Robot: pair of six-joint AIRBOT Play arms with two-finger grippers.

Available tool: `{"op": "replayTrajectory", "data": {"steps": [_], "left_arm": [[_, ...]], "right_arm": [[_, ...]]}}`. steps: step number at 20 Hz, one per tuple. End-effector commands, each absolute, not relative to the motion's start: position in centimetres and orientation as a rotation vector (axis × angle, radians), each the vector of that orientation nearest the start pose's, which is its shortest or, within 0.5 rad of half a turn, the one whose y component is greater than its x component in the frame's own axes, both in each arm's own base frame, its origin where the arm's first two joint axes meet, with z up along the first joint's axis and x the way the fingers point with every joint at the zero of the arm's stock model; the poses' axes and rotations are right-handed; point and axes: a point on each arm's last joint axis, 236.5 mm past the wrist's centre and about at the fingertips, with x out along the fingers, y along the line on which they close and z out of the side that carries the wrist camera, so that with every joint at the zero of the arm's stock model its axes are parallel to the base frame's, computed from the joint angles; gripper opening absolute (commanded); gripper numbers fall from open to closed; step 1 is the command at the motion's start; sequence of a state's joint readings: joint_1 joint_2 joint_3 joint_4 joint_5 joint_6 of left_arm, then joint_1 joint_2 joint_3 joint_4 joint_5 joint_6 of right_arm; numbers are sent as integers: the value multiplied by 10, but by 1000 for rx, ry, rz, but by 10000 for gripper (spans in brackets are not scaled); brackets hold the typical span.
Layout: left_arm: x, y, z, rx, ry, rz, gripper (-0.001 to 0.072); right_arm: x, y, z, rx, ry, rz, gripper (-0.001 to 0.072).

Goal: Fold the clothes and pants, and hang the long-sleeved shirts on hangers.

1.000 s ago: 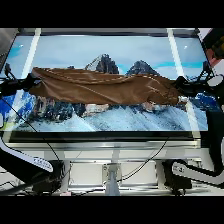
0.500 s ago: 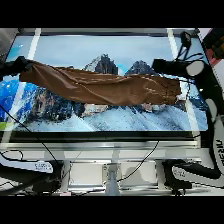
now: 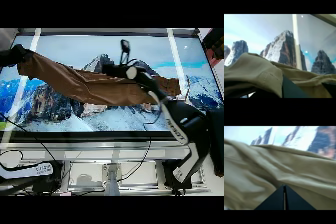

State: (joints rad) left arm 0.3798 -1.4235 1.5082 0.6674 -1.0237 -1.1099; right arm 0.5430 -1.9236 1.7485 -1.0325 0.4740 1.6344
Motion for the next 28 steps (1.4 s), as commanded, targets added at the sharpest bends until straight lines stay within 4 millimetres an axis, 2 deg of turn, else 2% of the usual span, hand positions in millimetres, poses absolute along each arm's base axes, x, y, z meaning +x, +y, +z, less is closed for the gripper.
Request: {"op": "replayTrajectory", "data": {"steps": [1, 4, 6, 9, 11, 13, 15, 16, 18, 19, 22, 25, 28], "left_arm": [[502, -5, 187, -540, 641, -404, 10], [502, -25, 212, -625, 585, -477, 11], [502, -32, 224, -676, 555, -512, 11], [502, -46, 235, -717, 535, -557, 11], [501, -59, 230, -706, 554, -576, 11], [504, -72, 222, -680, 571, -604, 10], [509, -82, 198, -626, 615, -601, 10], [512, -87, 178, -582, 660, -588, 10], [514, -106, 139, -525, 755, -595, 10], [514, -119, 126, -524, 787, -614, 10], [516, -162, 95, -515, 848, -660, 10], [510, -209, 62, -500, 918, -713, 10], [494, -259, 30, -473, 990, -773, 10]], "right_arm": [[524, 469, -12, 480, 833, 643, 24], [511, 505, -33, 582, 882, 639, 23], [493, 526, -45, 631, 923, 653, 23], [474, 550, -46, 640, 907, 685, 23], [469, 555, -45, 627, 900, 698, 23], [466, 548, -54, 568, 935, 700, 24], [470, 522, -71, 466, 1005, 675, 25], [476, 503, -78, 427, 1039, 651, 25], [501, 459, -86, 400, 1073, 586, 25], [515, 439, -87, 415, 1080, 553, 25], [549, 378, -80, 449, 1093, 468, 26], [563, 331, -64, 408, 1103, 453, 27], [578, 289, -36, 376, 1057, 413, 27]]}}
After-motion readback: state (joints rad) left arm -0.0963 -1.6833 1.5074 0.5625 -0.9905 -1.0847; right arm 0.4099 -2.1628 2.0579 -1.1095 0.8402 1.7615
